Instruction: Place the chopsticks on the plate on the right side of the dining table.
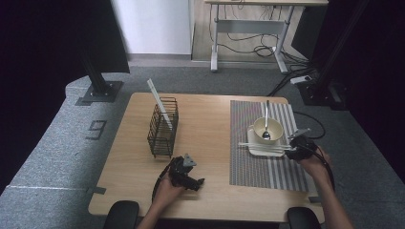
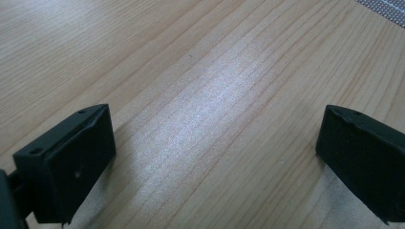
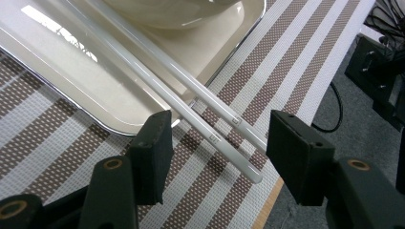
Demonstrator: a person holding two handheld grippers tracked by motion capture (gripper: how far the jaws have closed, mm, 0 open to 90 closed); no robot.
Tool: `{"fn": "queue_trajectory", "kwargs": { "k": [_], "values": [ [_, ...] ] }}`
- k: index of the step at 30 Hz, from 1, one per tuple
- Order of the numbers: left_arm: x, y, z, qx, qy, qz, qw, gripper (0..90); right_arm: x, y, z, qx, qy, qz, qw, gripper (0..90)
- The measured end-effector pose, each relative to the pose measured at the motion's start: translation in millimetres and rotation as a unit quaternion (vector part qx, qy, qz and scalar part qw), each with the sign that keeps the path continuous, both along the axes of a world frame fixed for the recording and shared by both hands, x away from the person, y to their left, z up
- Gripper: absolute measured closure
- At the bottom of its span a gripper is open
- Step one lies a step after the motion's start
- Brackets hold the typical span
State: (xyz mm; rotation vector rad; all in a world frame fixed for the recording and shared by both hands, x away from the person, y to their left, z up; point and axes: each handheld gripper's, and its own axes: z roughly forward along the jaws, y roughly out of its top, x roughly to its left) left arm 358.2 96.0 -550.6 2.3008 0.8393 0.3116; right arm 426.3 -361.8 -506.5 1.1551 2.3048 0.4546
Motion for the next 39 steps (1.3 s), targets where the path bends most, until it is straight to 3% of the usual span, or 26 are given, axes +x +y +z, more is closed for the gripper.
{"fn": "queue_trajectory", "kwargs": {
  "k": [13,18,22,26,34,39],
  "values": [
    [0.0,0.0,0.0,0.0,0.0,0.0,1.0,0.0,-22.4,10.3,7.7,0.057,-0.025,0.023,0.9978,34.0],
    [0.0,0.0,-0.1,0.0,0.0,0.0,1.0,0.0,-30.8,21.4,4.5,0.093,-0.025,0.031,0.9948,22.2],
    [0.0,0.0,-0.1,0.0,0.0,0.0,1.0,0.0,-36.4,33.5,0.4,0.129,-0.034,0.04,0.9903,12.9],
    [-0.1,0.2,-0.2,0.001,0.0,-0.002,1.0,0.0,-40.3,48.5,-6.6,0.143,-0.034,0.054,0.9877,3.6],
    [-0.2,0.2,-0.2,0.001,0.0,-0.002,1.0,0.0,-36.3,69.4,-25.7,0.173,-0.021,0.062,0.9828,0.7],
    [-0.2,0.1,-0.2,0.001,0.0,-0.002,1.0,0.0,-31.9,75.0,-30.9,0.192,-0.028,0.061,0.979,0.6]
  ]
}}
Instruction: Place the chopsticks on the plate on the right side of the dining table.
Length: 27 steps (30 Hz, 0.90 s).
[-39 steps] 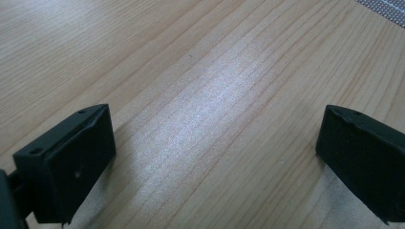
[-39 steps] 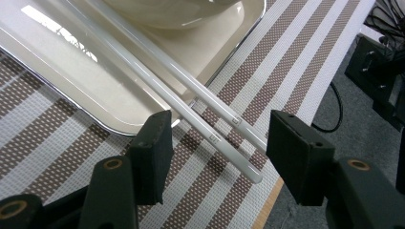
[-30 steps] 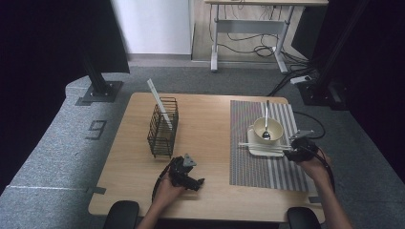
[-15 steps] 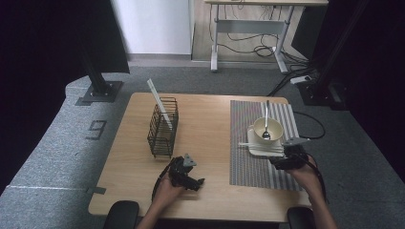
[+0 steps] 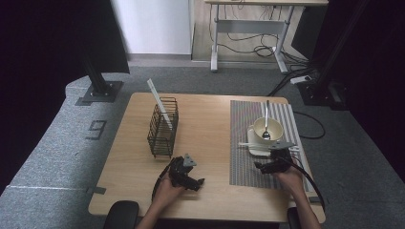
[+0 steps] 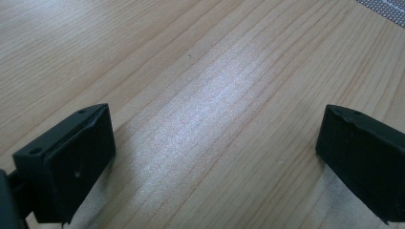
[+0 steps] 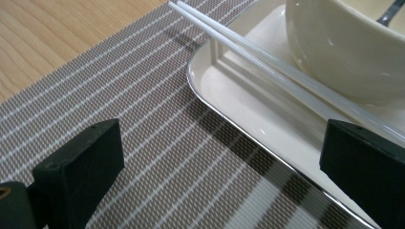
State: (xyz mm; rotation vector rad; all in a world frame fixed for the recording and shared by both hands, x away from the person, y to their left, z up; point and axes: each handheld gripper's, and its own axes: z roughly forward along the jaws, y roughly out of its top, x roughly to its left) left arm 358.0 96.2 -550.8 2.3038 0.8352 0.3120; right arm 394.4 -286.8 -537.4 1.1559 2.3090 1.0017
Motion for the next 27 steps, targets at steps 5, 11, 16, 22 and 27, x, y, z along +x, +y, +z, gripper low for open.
{"fn": "queue_trajectory", "kwargs": {
  "k": [5,11,16,22,27],
  "values": [
    [-0.1,-0.2,0.0,0.0,0.0,-0.001,1.0,0.0,6.4,0.4,-4.7,-0.001,-0.002,-0.01,0.9999,0.6],
    [-0.1,-0.2,0.0,0.0,0.0,-0.001,1.0,0.0,11.8,-0.4,-8.9,-0.015,-0.004,-0.019,0.9997,0.7],
    [-0.2,-0.3,0.0,0.0,0.0,-0.001,1.0,0.0,14.6,-1.2,-10.6,-0.021,-0.007,-0.022,0.9995,1.2],
    [-0.2,-0.4,0.0,0.0,0.0,-0.002,1.0,0.0,16.4,-2.4,-10.8,-0.024,-0.008,-0.023,0.9994,1.4],
    [-0.3,-0.5,-0.1,0.0,0.0,-0.002,1.0,0.0,16.6,-3.2,-10.3,-0.027,-0.012,-0.023,0.9993,1.8]
  ]
}}
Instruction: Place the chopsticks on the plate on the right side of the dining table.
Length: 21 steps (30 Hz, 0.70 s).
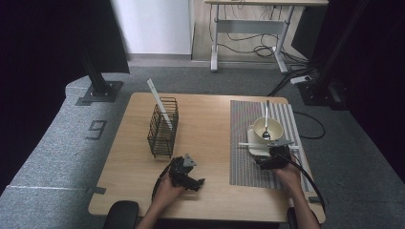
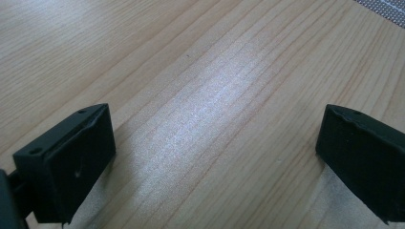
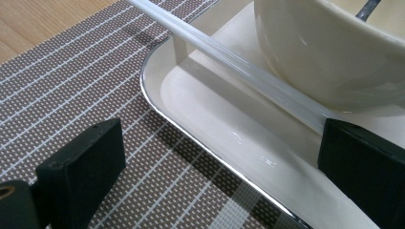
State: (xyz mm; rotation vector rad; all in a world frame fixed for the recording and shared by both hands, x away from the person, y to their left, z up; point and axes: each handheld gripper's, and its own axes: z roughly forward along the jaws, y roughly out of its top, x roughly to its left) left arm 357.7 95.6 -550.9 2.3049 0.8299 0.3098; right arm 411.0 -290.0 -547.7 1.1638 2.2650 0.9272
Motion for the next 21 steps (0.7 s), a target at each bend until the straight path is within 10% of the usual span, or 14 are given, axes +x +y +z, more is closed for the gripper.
{"fn": "queue_trajectory", "kwargs": {
  "k": [21],
  "values": [
    [-0.2,-0.2,0.1,0.001,0.0,-0.002,1.0,0.0,-5.2,-28.8,12.1,0.005,-0.016,-0.042,0.999,3.7]
  ]
}}
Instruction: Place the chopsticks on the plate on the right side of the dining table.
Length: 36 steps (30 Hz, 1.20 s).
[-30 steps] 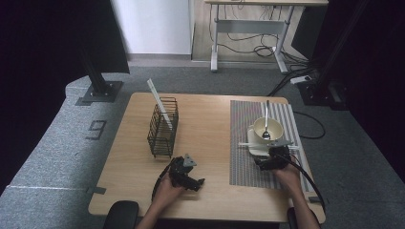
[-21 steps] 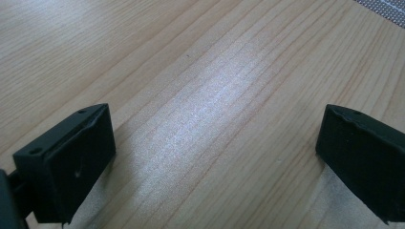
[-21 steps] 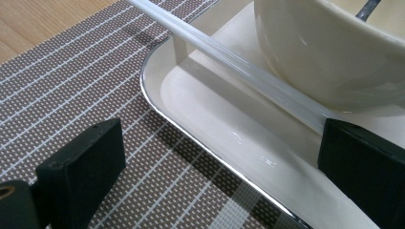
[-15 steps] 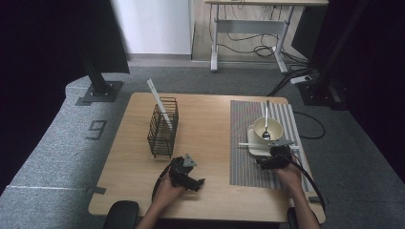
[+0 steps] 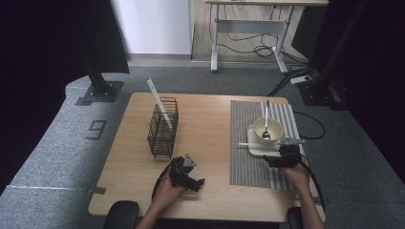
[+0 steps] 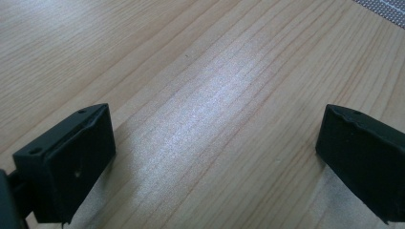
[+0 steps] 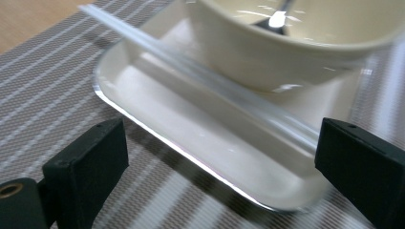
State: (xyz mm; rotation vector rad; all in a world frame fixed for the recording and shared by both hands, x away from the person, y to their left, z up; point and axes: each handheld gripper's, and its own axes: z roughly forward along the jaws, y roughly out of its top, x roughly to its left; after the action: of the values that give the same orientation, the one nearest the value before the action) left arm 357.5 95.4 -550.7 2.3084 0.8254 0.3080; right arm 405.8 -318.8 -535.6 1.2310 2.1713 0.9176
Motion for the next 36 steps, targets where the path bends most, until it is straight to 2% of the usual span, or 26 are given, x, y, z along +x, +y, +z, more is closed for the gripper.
{"fn": "queue_trajectory", "kwargs": {
  "k": [6,8,13,16,20,23,26,31,36],
  "values": [
    [-0.1,-0.1,0.1,0.001,0.0,-0.002,1.0,0.0,-2.2,-21.8,2.9,-0.012,-0.015,-0.049,0.9986,5.8],
    [-0.1,-0.1,0.1,0.001,0.0,-0.002,1.0,0.0,-2.6,-28.8,3.2,-0.005,-0.015,-0.066,0.9977,5.8],
    [-0.1,-0.2,0.1,0.001,0.0,-0.002,1.0,0.0,-4.4,-42.5,4.1,0.011,-0.026,-0.084,0.9961,4.8],
    [-0.1,-0.2,0.1,0.001,0.0,-0.002,1.0,0.0,-4.4,-48.8,1.7,0.018,-0.026,-0.112,0.9932,1.8],
    [-0.1,-0.2,0.0,0.0,0.0,-0.002,1.0,0.0,-4.9,-52.4,-2.1,0.01,-0.032,-0.12,0.9922,2.3],
    [-0.1,-0.2,0.1,0.001,0.0,-0.002,1.0,0.0,-4.3,-55.2,-4.4,0.013,-0.038,-0.126,0.9912,5.0],
    [-0.1,-0.2,0.0,0.0,0.0,-0.002,1.0,0.0,-2.9,-58.2,-6.8,0.02,-0.038,-0.124,0.9913,7.5],
    [-0.1,-0.3,0.0,0.0,0.0,-0.003,1.0,0.0,0.7,-62.2,-10.8,0.018,-0.039,-0.123,0.9914,11.1],
    [0.0,-0.6,0.1,0.001,0.0,-0.004,1.0,0.0,2.8,-64.7,-13.1,0.032,-0.035,-0.124,0.9912,12.9]
  ]
}}
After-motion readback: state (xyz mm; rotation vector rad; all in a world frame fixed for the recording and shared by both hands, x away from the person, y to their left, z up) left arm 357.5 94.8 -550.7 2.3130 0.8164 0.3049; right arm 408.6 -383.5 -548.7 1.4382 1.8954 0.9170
